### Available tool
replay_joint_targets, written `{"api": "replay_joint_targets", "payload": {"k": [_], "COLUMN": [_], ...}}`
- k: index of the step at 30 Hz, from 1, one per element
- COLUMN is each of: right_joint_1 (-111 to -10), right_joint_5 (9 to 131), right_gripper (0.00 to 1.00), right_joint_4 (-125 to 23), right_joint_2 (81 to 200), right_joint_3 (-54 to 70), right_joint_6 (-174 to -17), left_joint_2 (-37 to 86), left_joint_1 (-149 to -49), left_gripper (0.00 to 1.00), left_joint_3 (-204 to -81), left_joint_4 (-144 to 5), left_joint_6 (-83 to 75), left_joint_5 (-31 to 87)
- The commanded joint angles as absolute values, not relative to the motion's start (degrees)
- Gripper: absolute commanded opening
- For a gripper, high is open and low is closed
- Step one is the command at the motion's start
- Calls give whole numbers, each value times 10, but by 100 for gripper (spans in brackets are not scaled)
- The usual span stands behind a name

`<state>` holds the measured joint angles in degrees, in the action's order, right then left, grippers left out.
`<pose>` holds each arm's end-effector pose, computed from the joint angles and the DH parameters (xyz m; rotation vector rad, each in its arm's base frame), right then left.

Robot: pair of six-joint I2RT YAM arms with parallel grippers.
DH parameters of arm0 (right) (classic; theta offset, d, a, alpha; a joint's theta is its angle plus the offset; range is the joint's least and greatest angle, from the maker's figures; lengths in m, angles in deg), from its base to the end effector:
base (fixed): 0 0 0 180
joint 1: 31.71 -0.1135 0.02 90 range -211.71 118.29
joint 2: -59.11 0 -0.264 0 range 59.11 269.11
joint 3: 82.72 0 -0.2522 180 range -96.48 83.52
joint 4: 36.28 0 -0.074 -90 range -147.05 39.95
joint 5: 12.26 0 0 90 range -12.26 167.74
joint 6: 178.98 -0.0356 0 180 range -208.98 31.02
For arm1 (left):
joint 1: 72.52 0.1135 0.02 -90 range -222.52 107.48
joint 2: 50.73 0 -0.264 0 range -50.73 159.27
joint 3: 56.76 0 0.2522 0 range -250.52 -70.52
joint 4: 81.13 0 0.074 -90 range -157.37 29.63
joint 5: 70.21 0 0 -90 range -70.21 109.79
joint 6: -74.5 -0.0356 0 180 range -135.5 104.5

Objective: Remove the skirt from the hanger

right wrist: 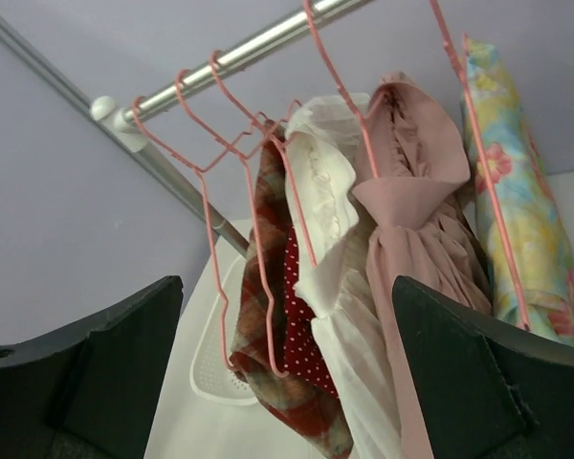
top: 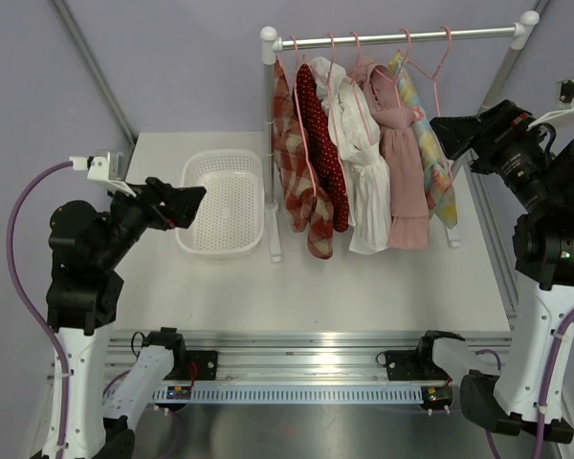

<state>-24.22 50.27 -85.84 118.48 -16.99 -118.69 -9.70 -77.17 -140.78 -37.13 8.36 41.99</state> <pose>0.1366 -0.0014 0.5568 0.0952 1.5212 0.6645 0.1108 -0.0225 0.4569 0.0372 1.6303 -0.6919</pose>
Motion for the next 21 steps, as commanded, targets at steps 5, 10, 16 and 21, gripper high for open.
{"api": "replay_joint_targets", "payload": {"k": [5, 10, 16, 21], "right_joint_1": [-257, -344, -369, -369], "right_joint_5": [562, 859, 840, 786], "right_gripper": [99, 99, 100, 99], "right_joint_4": [-902, -1063, -1085, -975], "right_joint_2": [1183, 1286, 1377, 1361], "right_joint_3": [-142, -229, -343, -258], "right_joint_6": [-1119, -1023, -1027, -1025], "left_joint_2": [-57, -37, -1, 2], "left_joint_1": [-786, -795, -815, -827], "left_gripper": [99, 99, 99, 99], "left_joint_3": [-1473, -1478, -1508, -1521], "left_joint_4": [-299, -311, -304, -298], "left_joint_6": [44, 48, 51, 47], "left_joint_5": [352, 318, 283, 281]}}
